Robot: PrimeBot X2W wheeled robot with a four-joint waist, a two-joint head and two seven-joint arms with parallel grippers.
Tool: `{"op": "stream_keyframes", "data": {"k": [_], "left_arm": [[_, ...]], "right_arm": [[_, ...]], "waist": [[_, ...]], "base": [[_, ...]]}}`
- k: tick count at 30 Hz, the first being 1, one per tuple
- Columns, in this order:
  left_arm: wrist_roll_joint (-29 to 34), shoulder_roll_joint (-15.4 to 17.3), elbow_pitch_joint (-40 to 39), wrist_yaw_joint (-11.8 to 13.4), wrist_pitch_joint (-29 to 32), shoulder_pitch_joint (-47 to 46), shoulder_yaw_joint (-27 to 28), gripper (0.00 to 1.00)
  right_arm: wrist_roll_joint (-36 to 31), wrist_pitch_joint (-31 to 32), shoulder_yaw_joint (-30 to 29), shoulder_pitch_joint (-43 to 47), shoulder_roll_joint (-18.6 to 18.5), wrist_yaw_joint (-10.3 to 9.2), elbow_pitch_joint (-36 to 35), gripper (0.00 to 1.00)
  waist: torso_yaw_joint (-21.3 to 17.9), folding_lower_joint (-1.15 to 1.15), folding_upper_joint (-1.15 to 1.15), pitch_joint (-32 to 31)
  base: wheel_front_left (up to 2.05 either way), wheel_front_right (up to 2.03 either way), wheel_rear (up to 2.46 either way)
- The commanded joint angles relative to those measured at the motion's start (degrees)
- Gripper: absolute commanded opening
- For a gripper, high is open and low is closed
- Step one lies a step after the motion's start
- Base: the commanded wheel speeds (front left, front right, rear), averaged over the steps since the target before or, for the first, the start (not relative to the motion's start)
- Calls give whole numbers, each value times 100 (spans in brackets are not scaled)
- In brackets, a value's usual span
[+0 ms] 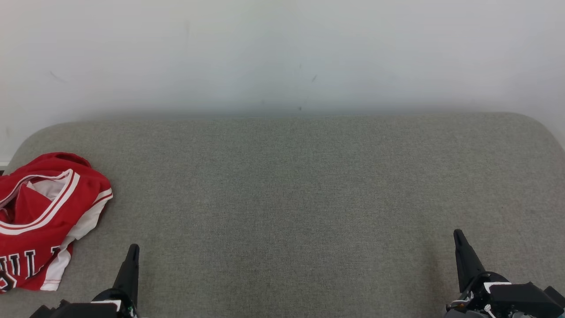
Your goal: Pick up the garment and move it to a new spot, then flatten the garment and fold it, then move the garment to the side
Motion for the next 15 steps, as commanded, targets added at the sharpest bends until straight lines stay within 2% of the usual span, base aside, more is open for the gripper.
{"op": "stream_keyframes", "data": {"k": [1,15], "left_arm": [[-41,-9,-21,-20,16,-63,10,0],[-41,-9,-21,-19,16,-63,10,0]], "right_arm": [[8,14,-3,-41,-8,-11,-10,0],[8,14,-3,-41,-8,-11,-10,0]], "waist": [[0,0,0,0],[0,0,0,0]], "base": [[0,0,0],[0,0,0]]}}
